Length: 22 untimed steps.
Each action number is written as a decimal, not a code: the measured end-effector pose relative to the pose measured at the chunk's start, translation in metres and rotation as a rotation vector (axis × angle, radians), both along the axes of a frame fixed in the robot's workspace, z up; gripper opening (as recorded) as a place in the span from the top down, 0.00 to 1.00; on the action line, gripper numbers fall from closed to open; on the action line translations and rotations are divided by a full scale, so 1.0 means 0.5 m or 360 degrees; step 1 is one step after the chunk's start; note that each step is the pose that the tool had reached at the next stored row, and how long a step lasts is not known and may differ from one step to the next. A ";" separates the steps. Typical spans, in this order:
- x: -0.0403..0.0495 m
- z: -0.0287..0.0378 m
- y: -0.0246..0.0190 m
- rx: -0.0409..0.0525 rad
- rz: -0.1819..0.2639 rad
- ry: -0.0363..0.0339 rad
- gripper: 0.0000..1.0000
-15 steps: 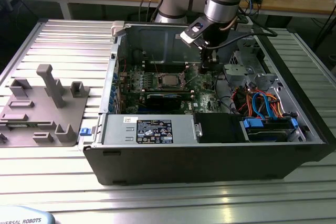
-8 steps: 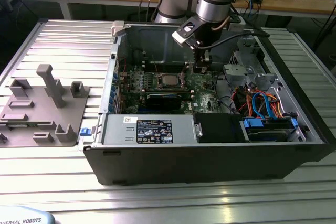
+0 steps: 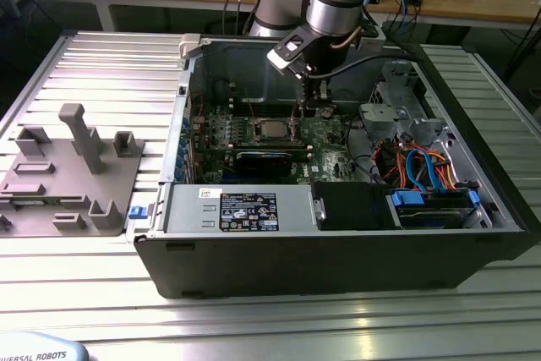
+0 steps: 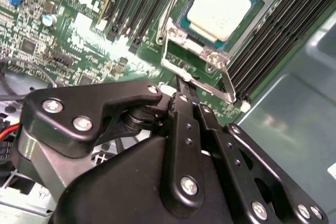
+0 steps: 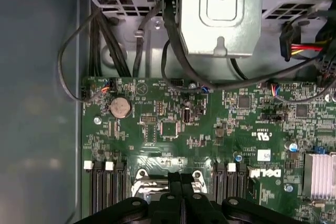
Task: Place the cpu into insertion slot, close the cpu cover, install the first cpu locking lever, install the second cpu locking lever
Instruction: 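Close the cpu cover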
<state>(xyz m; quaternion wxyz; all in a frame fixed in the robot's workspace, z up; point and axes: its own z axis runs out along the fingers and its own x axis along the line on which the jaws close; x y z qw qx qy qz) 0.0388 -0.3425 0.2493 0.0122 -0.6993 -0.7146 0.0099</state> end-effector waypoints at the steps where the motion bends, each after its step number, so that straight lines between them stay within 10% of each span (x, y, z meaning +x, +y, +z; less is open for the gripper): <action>1: -0.002 -0.001 0.0003 -0.0002 0.0000 0.0011 0.89; 2: -0.005 -0.003 0.0006 -0.0004 0.0000 0.0023 0.89; 22: -0.105 -0.059 0.0006 0.0000 0.0000 0.0023 0.89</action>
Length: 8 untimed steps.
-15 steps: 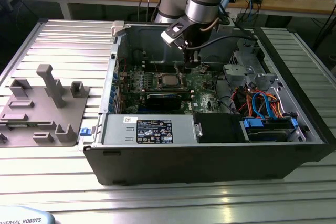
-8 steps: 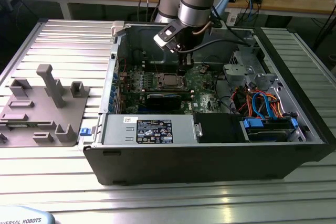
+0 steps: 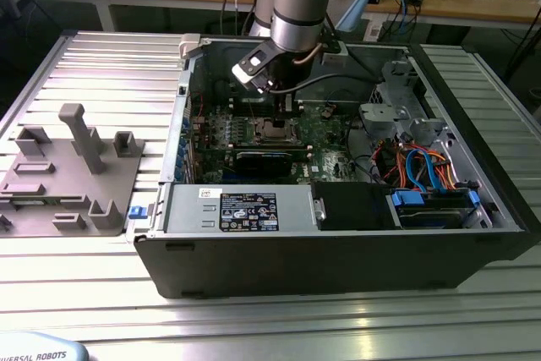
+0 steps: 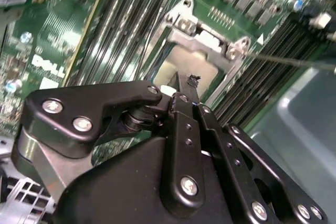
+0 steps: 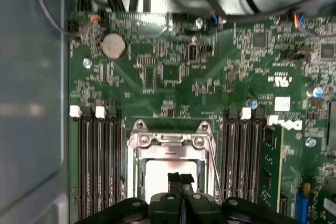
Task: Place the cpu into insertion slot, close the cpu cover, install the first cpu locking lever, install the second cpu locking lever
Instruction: 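Close the cpu cover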
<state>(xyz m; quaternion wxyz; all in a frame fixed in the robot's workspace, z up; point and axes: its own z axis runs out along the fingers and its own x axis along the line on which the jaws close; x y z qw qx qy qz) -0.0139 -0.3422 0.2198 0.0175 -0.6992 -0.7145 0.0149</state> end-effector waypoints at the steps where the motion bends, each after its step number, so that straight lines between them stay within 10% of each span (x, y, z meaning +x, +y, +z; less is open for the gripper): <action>1: -0.005 -0.003 0.0000 0.0000 0.0000 0.0000 0.89; 8: -0.037 -0.020 0.0000 0.0004 0.0000 0.0000 0.89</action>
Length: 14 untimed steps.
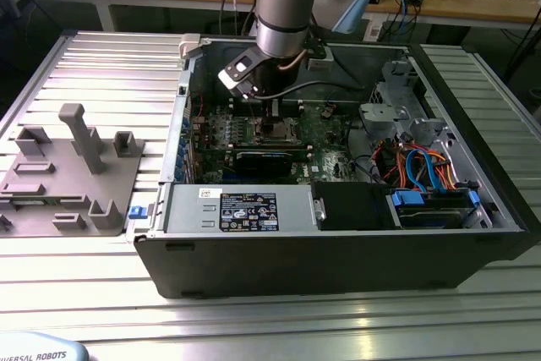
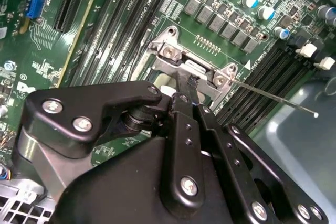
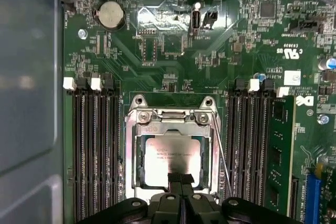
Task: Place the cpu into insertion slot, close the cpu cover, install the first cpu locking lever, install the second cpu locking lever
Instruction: 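Close the cpu cover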
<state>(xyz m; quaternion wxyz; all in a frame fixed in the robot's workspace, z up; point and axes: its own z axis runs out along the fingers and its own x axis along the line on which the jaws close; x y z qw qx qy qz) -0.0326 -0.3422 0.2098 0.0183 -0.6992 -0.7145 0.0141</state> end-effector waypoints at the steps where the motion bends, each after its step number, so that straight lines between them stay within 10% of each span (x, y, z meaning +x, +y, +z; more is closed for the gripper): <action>1: 0.000 -0.001 0.0000 0.0000 0.0000 0.0000 0.89; 14: 0.014 -0.003 -0.0013 0.0000 0.0000 0.0004 0.89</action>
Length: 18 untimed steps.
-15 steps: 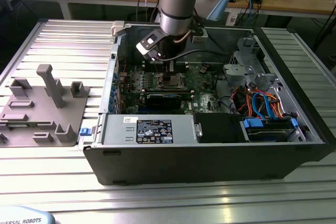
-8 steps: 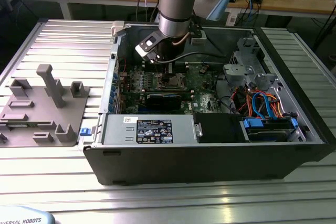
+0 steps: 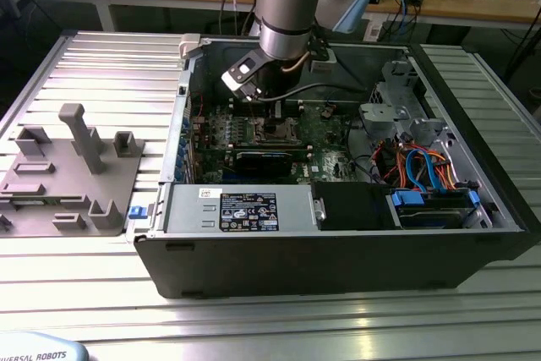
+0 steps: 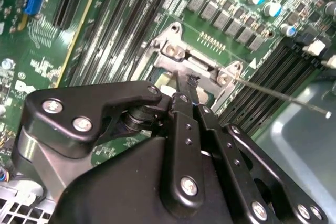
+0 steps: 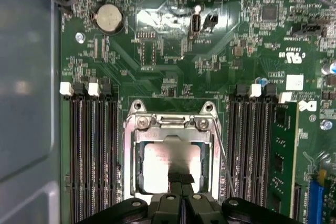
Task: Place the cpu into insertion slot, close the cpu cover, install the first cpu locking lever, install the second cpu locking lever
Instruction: 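Close the cpu cover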
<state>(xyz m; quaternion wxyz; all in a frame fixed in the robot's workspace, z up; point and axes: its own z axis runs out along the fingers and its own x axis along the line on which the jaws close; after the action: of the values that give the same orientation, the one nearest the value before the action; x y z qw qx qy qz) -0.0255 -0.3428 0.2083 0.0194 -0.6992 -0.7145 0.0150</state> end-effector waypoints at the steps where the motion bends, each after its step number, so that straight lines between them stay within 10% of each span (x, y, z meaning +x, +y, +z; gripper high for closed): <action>1: 0.003 0.002 0.0000 0.0000 0.0000 0.0002 0.89; 18: 0.029 0.067 -0.0002 0.0095 0.0000 0.0021 0.89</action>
<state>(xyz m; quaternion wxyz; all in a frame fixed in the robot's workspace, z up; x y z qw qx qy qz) -0.0111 -0.3430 0.2418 0.0451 -0.6981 -0.7146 -0.0017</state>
